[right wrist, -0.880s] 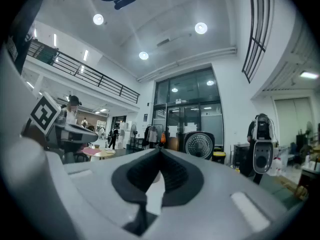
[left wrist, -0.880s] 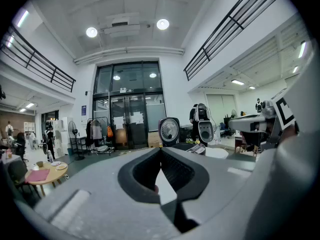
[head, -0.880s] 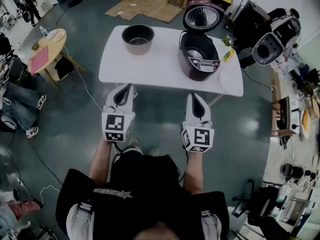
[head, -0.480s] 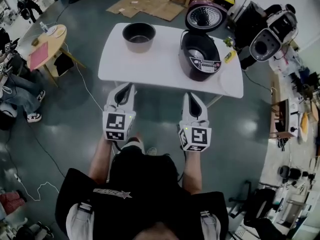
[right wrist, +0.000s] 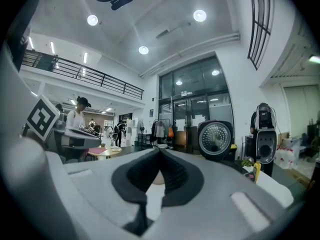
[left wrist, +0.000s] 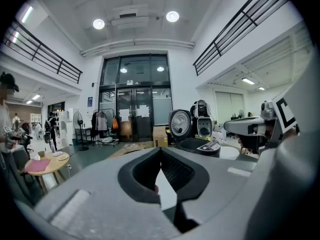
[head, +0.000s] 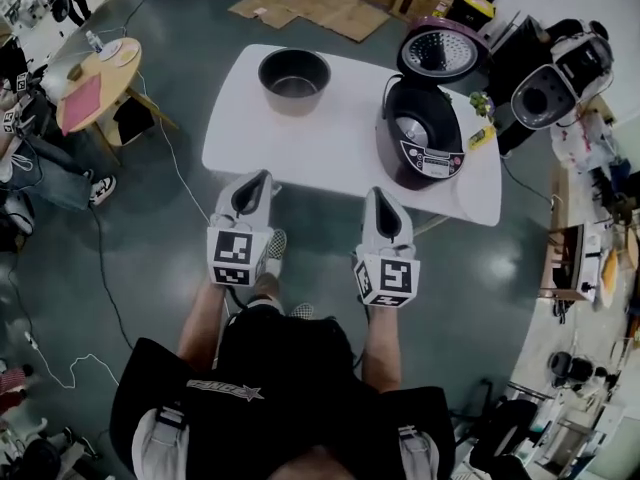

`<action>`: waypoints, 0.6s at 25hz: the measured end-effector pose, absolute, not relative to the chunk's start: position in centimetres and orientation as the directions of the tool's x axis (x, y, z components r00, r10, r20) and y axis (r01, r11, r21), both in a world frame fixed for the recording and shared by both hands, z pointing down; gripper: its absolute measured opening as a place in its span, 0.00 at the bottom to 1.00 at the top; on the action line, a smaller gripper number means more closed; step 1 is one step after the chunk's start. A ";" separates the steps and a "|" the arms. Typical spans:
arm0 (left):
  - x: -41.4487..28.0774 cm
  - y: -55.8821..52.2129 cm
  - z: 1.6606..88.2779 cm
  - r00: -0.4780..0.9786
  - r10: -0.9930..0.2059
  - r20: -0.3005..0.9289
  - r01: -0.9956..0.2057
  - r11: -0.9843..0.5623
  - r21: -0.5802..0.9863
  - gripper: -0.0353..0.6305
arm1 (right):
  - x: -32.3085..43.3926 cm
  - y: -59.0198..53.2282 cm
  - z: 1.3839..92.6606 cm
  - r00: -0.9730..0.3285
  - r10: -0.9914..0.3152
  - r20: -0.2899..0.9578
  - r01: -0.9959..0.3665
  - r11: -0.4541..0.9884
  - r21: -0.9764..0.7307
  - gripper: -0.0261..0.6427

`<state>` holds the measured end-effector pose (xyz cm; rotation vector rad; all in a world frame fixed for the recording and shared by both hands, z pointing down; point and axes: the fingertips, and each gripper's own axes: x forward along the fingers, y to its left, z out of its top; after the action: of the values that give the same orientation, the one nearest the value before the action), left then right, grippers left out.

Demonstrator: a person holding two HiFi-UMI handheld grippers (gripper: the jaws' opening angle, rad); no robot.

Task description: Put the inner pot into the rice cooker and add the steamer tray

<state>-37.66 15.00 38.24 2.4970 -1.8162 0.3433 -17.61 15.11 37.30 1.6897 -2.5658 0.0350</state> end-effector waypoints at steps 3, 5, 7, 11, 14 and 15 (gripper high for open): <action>-38.6 11.1 38.7 0.281 -0.937 0.210 -0.947 -0.306 -0.095 0.07 | -18.7 11.1 38.0 -0.404 -0.911 0.082 -0.914 0.406 0.008 0.05; -39.2 8.6 39.0 0.276 -0.936 0.221 -0.949 -0.301 -0.091 0.07 | -19.4 8.5 38.5 -0.411 -0.906 0.099 -0.911 0.413 0.003 0.05; -39.9 6.4 39.4 0.271 -0.933 0.237 -0.951 -0.298 -0.084 0.07 | -20.2 6.2 39.1 -0.413 -0.903 0.116 -0.909 0.416 -0.003 0.05; -41.5 2.1 40.5 0.274 -0.923 0.270 -0.951 -0.302 -0.071 0.07 | -21.8 1.9 40.1 -0.412 -0.899 0.146 -0.910 0.415 -0.017 0.05; -42.2 -0.8 41.1 0.277 -0.918 0.286 -0.949 -0.307 -0.068 0.07 | -22.8 -1.0 41.0 -0.413 -0.895 0.167 -0.909 0.416 -0.023 0.05; -42.5 -1.7 41.5 0.278 -0.915 0.293 -0.949 -0.310 -0.065 0.07 | -23.1 -1.9 41.3 -0.413 -0.894 0.174 -0.910 0.415 -0.026 0.05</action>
<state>-42.49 -1.70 41.47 2.4111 -1.7676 0.4206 -23.06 -1.90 41.26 1.6216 -2.5279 0.1749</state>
